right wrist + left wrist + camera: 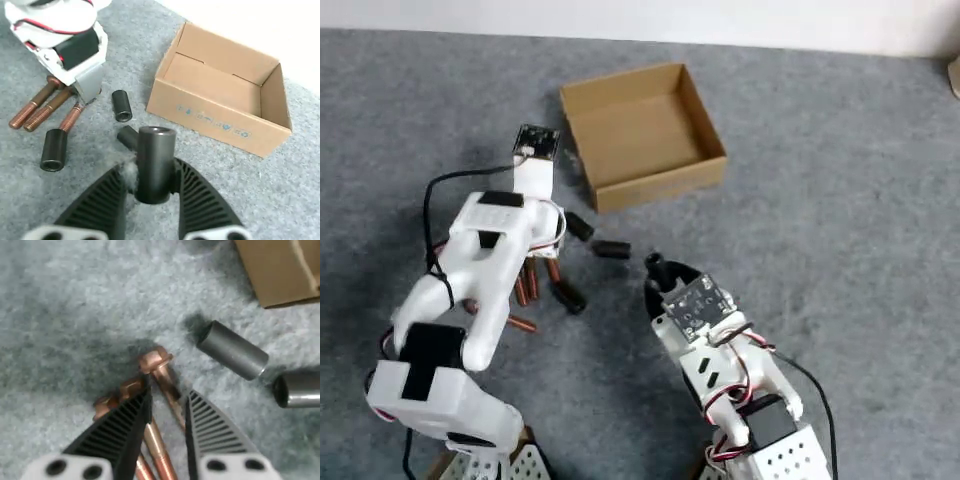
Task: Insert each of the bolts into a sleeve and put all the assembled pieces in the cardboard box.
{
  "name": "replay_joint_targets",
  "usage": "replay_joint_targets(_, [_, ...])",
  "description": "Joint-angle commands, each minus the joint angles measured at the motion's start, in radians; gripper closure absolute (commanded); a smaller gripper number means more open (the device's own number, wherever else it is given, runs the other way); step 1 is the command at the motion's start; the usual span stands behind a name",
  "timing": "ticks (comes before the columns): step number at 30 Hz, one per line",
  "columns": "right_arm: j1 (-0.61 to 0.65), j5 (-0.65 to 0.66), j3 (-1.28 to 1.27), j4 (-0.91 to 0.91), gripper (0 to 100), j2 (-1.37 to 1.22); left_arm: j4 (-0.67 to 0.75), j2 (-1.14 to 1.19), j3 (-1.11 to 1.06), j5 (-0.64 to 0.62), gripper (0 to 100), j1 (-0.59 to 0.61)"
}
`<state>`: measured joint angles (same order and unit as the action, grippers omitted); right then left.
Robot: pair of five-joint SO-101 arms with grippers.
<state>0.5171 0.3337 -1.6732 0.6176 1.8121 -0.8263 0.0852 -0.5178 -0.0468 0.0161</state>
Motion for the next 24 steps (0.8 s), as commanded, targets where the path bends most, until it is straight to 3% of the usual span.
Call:
replay_joint_targets(1, [-0.01,0.005,-0.093,0.002,99.3,0.008,-0.009,0.004,0.042,-0.003,89,-0.039])
replay_joint_targets(7, [-0.01,0.008,-0.093,0.002,99.3,0.008,-0.009,0.005,0.031,-0.017,89,-0.088])
replay_joint_targets(13, [-0.01,0.009,-0.093,0.002,99.3,0.008,-0.009,0.007,0.03,-0.222,89,-0.071])
replay_joint_targets(24, [-0.012,0.009,-0.094,0.002,99.3,0.008,-0.009,0.008,0.005,-0.425,89,-0.05])
